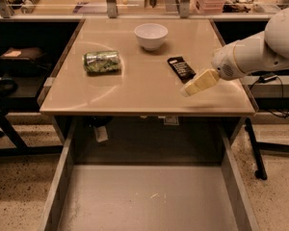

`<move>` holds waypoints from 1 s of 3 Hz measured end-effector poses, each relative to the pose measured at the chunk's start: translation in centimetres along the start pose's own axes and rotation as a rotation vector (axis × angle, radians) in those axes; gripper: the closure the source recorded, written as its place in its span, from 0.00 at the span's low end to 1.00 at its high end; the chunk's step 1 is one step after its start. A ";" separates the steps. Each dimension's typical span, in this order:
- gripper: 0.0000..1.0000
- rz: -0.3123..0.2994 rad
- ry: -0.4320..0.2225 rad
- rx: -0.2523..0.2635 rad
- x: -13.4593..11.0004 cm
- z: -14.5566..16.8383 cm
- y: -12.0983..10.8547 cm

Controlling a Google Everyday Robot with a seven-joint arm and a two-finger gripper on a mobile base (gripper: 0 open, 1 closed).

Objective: Place rxbar chocolate into top drawer

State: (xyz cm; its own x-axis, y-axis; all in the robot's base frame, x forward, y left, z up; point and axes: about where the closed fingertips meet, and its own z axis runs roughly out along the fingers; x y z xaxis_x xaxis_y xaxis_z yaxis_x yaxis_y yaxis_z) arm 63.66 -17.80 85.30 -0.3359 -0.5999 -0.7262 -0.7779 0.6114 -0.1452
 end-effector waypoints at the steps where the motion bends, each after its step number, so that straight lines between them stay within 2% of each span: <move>1: 0.00 0.040 -0.019 0.024 -1.1 2.2 -1.1; 3: 0.00 0.124 0.005 0.060 -1.7 6.5 -1.9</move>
Offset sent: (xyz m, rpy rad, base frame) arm 0.0636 0.0321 -0.0335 0.0593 0.0469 -0.1703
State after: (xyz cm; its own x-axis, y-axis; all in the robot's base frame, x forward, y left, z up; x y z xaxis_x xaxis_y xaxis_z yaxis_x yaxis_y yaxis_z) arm 69.15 -14.58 82.49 -0.4301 -0.5200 -0.7380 -0.6968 0.7109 -0.0948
